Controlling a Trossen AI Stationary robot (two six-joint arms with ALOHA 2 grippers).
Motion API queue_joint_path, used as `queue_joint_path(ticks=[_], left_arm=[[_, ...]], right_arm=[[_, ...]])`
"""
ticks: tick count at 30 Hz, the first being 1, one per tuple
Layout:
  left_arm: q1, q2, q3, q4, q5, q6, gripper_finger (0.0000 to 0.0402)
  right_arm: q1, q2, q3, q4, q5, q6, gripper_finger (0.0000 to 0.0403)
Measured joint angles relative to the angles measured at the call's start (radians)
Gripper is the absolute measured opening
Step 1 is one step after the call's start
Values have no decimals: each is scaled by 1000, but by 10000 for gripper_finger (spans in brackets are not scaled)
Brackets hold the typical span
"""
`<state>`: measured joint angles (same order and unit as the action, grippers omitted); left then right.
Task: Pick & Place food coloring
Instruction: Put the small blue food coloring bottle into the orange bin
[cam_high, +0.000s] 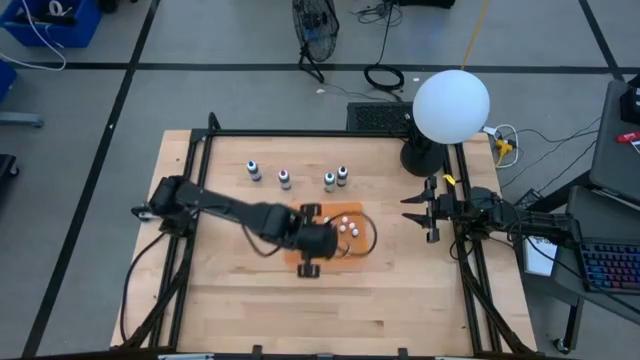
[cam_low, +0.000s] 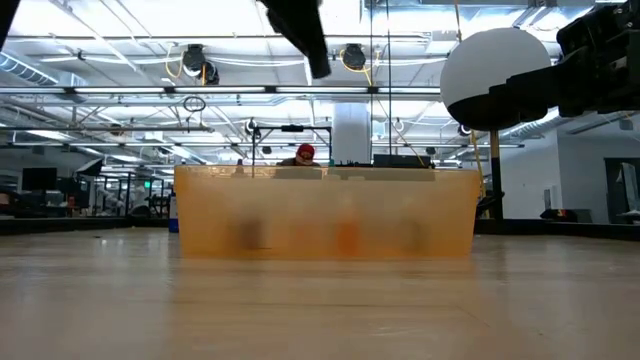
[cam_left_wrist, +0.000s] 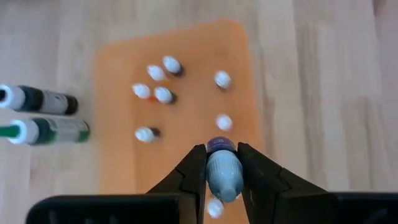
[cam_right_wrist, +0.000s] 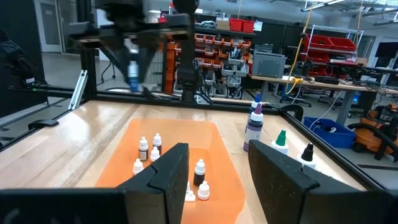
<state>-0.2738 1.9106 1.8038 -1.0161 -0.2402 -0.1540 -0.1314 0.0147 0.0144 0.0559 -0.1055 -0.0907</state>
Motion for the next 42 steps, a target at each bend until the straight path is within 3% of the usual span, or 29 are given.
queue_joint_path(ticks=[9,19,42], left_arm=[[108,115,1,42,110,81,73],[114,253,-1,56,131,96,73],[116,290,-110,170,204,66,73]], right_arm=[[0,0,0,0,0,0,155],[0,0,0,0,0,0,155],[0,10,0,0,0,0,155]])
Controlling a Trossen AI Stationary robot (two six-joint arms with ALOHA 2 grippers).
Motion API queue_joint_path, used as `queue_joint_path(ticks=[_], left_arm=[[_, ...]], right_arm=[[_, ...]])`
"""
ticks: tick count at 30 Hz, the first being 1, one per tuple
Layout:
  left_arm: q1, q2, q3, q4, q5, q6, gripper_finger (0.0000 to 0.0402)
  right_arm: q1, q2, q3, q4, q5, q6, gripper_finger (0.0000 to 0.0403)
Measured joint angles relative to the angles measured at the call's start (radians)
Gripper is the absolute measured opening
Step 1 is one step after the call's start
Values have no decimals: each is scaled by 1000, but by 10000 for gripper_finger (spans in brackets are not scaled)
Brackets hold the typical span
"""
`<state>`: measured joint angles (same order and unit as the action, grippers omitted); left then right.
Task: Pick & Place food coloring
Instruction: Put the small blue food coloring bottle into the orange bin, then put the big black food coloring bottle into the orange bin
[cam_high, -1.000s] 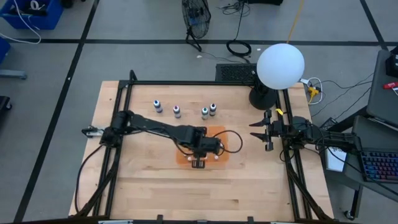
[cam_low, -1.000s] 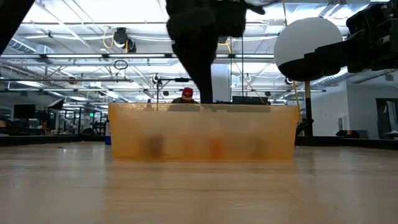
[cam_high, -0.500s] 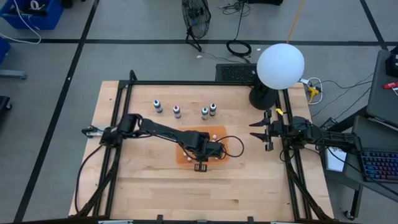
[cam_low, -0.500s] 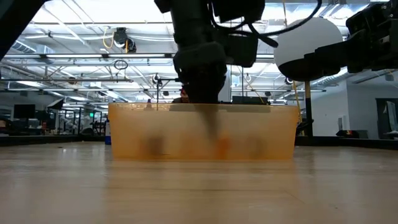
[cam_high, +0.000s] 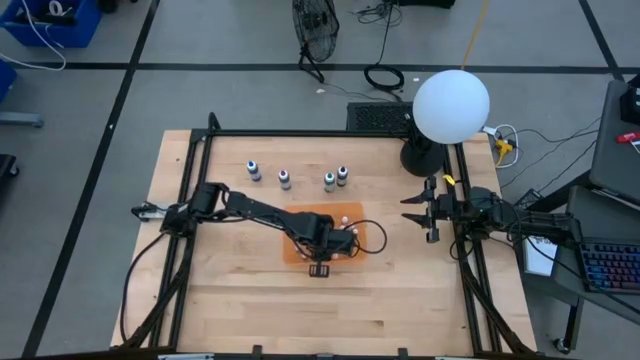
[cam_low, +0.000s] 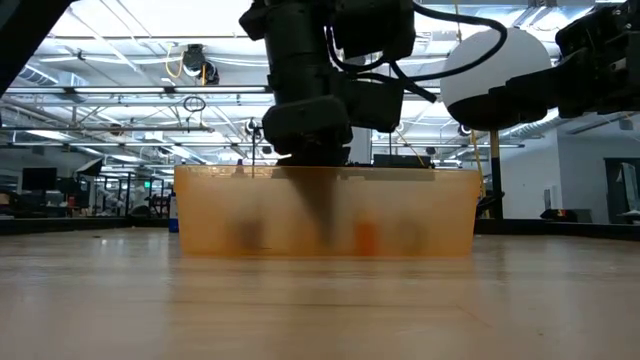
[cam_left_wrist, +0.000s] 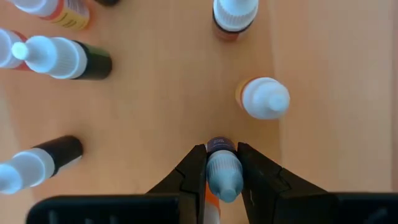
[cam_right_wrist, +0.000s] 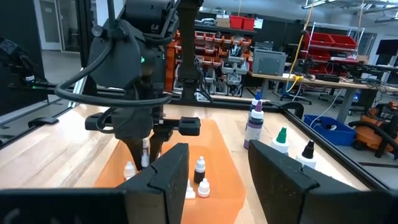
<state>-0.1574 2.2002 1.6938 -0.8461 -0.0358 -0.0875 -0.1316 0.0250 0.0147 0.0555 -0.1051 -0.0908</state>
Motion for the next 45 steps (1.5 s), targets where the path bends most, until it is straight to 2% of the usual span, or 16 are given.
queue_joint_path(ticks=[6,13,18,24,32,35,38,43,45], left_arm=[[0,0,-2,39,10,-13,75],[0,-4,-3,32,17,-58,198],[0,-35,-3,27,50,-82,253],[1,-159,-2,48,32,-75,289],[-28,-421,-25,137,-22,61,311],[-67,-559,-175,307,-9,147,311],[-83,-710,-435,537,31,184,307],[-32,-972,-898,929,18,126,301],[-3,-1063,-1039,1039,3,89,301]], right_arm=[[0,0,0,0,0,0,155],[0,0,0,0,0,0,155],[0,0,0,0,0,0,155],[0,1,0,0,0,0,155],[0,2,0,0,0,0,155],[0,4,0,0,0,0,155],[0,3,0,0,0,0,155],[0,3,0,0,0,0,155],[0,3,0,0,0,0,155]])
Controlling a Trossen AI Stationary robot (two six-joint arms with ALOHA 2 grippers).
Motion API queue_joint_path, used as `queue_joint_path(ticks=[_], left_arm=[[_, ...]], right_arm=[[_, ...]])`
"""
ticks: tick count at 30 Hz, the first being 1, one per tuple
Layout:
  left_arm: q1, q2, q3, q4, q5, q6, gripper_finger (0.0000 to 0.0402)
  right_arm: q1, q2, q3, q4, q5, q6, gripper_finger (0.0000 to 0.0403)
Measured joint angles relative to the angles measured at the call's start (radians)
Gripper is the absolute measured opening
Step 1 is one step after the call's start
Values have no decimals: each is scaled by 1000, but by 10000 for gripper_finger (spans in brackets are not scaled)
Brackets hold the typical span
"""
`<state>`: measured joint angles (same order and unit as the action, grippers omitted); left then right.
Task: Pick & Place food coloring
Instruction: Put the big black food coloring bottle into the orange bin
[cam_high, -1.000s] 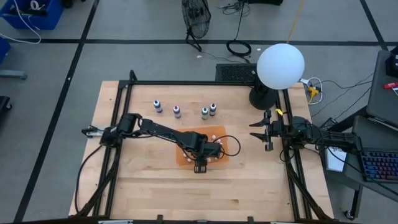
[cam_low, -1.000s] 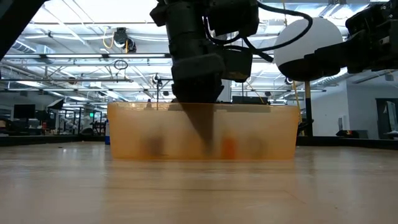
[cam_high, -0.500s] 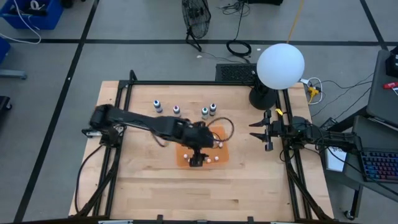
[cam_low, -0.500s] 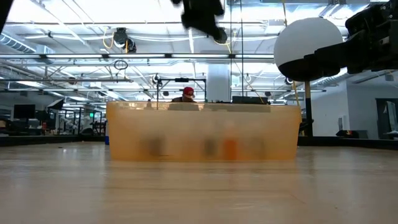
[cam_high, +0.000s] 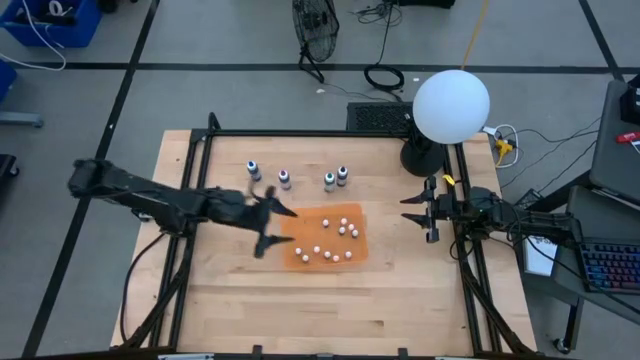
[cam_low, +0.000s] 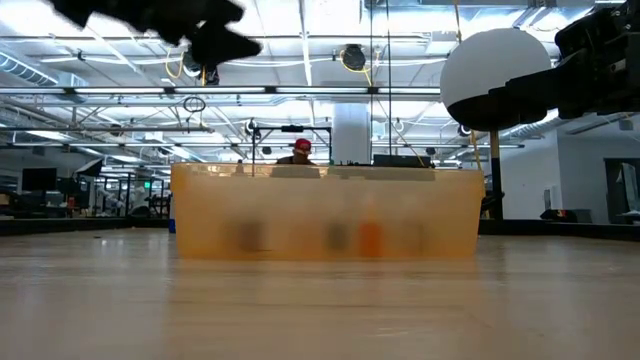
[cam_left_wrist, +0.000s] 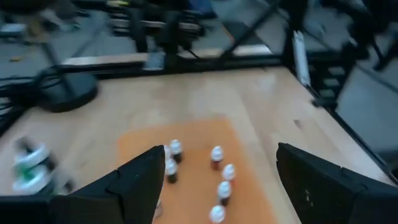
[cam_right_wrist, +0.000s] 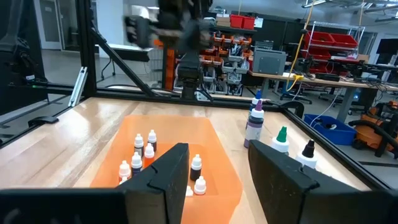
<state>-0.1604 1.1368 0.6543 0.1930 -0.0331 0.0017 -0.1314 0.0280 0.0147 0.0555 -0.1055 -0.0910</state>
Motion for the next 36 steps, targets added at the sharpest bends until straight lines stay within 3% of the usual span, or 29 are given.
queue_joint_path(ticks=[5,8,17,22,25,32,36], left_arm=[[60,-253,-230,79,-9,-56,308],[78,-387,-336,93,-29,-74,312],[168,-698,-579,184,-57,-128,314],[217,-776,-626,69,-49,-163,315],[233,-789,-630,-1,-47,-173,309],[258,-790,-630,-19,-55,-158,301],[258,-789,-630,-35,-63,-162,307]], right_arm=[[0,0,0,0,1,0,155],[0,1,0,42,71,-13,155],[0,0,0,97,103,-19,155],[3,0,0,97,77,360,155],[3,0,0,98,77,484,155],[3,1,0,117,86,525,155],[2,6,10,178,224,518,155]])
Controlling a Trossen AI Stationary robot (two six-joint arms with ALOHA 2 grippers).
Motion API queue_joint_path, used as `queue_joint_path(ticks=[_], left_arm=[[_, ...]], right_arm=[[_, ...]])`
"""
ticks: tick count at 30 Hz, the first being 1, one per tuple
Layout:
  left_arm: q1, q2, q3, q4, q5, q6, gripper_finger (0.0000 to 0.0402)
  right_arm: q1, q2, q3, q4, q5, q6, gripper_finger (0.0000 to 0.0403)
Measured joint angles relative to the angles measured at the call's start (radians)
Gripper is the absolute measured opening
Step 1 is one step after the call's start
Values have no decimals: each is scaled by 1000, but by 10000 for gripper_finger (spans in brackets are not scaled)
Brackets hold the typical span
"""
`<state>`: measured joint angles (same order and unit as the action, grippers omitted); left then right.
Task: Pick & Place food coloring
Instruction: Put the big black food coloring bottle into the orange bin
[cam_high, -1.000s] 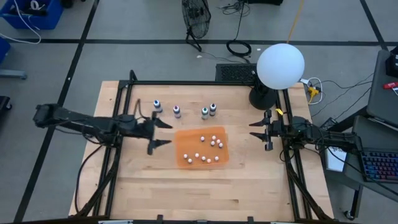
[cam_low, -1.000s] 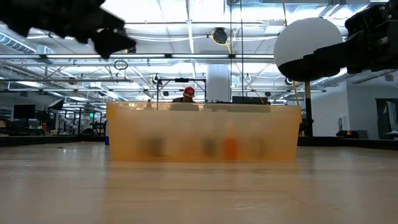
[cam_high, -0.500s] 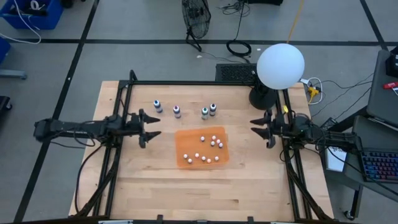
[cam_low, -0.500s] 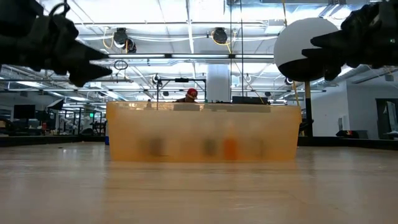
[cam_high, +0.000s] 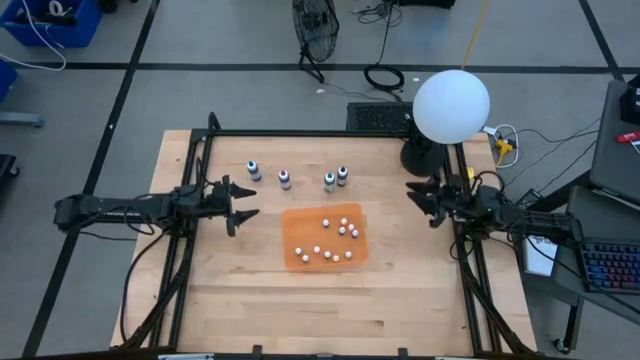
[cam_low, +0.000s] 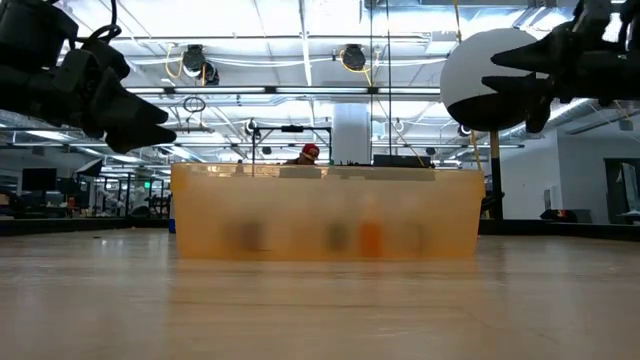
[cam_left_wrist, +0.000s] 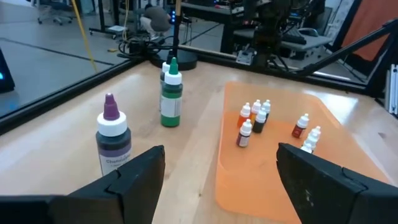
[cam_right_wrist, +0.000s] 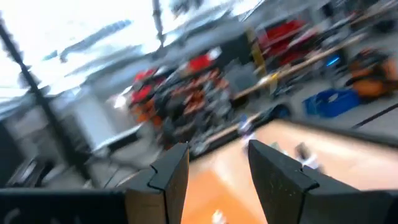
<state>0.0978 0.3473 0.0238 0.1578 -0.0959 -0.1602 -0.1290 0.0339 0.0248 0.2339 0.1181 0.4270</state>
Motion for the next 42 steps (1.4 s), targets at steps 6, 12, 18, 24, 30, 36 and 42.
queue_joint_path(ticks=[6,12,18,24,30,36,42], left_arm=[[0,0,0,1,-1,1,316],[0,0,0,3,-1,1,309],[0,0,0,2,-2,0,302],[0,0,0,2,-2,0,307],[0,0,0,2,-2,0,315],[0,0,0,3,-2,-1,313],[0,0,1,3,-2,-1,305]], right_arm=[[-3,274,247,-180,77,-111,155],[-35,849,721,-508,107,-299,195],[-111,1357,1187,-853,117,-453,274],[-140,1640,1415,-941,84,-571,303],[-160,1761,1474,-924,81,-674,299],[-215,1817,1472,-890,-18,-668,299],[-253,1883,1473,-891,-45,-671,296]])
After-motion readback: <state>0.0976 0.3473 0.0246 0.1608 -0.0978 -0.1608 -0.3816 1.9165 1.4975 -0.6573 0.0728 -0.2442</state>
